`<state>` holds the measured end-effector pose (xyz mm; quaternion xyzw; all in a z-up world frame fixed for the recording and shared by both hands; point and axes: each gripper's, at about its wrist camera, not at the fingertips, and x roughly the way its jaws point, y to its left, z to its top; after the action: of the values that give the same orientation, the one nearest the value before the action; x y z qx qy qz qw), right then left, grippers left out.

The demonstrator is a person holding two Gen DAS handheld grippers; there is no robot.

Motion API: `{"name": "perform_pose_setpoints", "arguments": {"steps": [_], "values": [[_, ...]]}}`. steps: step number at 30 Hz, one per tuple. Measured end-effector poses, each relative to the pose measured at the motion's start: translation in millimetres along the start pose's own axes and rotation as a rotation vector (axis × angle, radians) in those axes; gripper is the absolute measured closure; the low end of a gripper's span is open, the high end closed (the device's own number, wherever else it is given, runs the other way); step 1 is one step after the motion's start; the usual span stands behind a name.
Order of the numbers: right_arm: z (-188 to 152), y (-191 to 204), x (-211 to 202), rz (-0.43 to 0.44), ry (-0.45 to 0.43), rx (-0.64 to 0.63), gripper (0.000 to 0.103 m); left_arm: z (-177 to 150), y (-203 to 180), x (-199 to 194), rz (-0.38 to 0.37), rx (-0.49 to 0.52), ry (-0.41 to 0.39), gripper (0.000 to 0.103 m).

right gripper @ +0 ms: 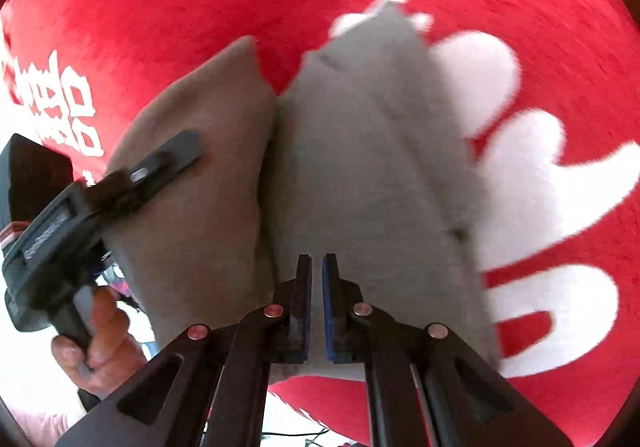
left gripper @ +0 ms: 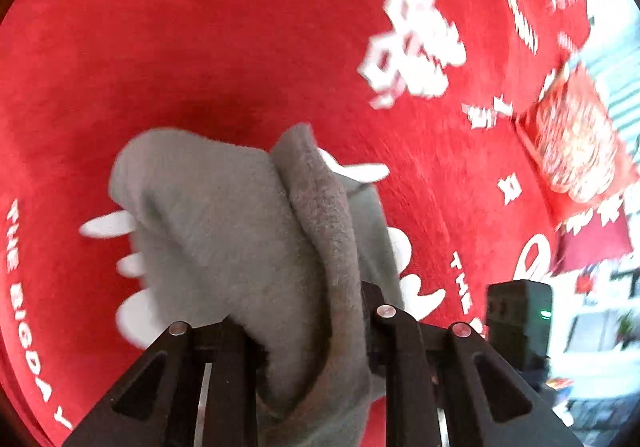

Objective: Fold small clothes

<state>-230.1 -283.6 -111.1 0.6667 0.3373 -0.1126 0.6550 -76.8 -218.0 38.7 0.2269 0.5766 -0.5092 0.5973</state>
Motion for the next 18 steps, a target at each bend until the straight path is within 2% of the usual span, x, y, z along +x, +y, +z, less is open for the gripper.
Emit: {"name": "perform_pose_setpoints", "arguments": {"steps": [5,7,8,9,11,12,13,15,18], "values": [[-10,-23,13,0.051,0.016,0.086,0.094,-4,-39,71,0.145,0.078,0.141,0.081],[-12,-26,14,0.074,0.009,0.105,0.094,-7,-46,69,0.177,0.095,0.118,0.077],[-13,-27,14,0.086,0.006,0.117,0.094,-6,-49,64,0.175,0.103,0.102,0.060],[-12,-30,12,0.098,0.001,0.127,0.094,-5,-54,56,0.164,0.113,0.068,0.032],[-11,-31,6,0.114,-0.016,0.142,0.093,-5,-64,32,0.178,0.162,-0.021,0.009],[-10,-32,1,0.121,-0.029,0.147,0.084,-5,-65,25,0.186,0.182,-0.042,0.009],[-9,-33,-5,0.136,-0.045,0.156,0.067,-4,-67,16,0.197,0.199,-0.055,0.009],[-8,-36,-14,0.201,-0.068,0.181,0.045,-5,-60,1,0.215,0.189,-0.067,0.009],[-3,-48,-31,0.275,-0.093,0.231,0.043,-3,-27,-16,0.260,0.130,-0.070,0.009]]}}
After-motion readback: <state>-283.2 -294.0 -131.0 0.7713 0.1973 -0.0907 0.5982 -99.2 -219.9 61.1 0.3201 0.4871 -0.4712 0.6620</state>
